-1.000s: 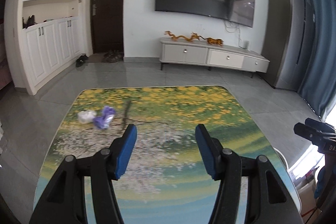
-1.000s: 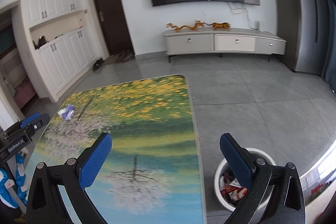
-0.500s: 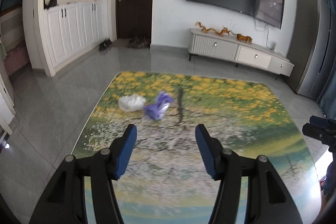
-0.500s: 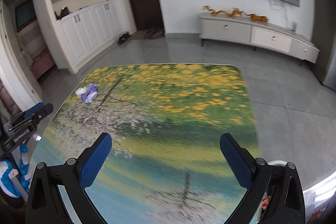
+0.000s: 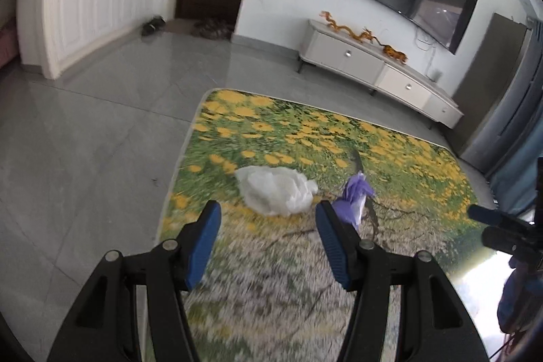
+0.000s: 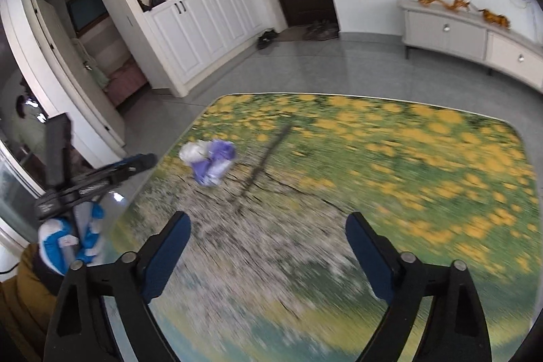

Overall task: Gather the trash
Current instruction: 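Grasp the white plastic bag with left tool while right tool grasps purple bag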

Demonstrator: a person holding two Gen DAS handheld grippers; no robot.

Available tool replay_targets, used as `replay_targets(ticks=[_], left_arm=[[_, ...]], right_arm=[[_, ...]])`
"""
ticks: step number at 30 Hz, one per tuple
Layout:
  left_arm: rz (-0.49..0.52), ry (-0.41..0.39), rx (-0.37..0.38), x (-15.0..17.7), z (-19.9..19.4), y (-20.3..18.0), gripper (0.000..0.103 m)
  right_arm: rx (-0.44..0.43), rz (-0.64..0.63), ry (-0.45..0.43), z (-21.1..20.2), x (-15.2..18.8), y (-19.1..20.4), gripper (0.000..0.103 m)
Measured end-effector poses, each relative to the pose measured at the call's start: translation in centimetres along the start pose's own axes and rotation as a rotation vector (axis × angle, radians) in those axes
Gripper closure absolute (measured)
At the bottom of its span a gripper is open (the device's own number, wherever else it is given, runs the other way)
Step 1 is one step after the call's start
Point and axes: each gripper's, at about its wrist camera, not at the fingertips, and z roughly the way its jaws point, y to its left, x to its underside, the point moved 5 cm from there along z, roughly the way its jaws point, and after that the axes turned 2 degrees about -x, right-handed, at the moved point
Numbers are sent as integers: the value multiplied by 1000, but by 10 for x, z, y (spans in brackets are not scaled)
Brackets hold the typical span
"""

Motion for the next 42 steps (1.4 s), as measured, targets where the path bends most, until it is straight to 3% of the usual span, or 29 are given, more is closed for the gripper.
replay_targets(ticks=[12,19,26,29,31,42], left_arm=[[88,22,-14,-6,39,-9,49],[74,46,35,-3,45,-7,78],[67,54,71,-2,46,-8,86],[64,52,72,-1,45,-8,88],[62,46,73,-1,44,-8,92],[25,-22,72,7,9,-16,95]], right_arm=[[-110,78,43,66,-21,4,26],[-190,148,64,97,-32,8,38],[-274,238,87,121,-31,5,55],[-293,238,99,127,-34,6,69],[-318,247,103,127,-35,7,79],[-286,201,2,56,-35,3,81]])
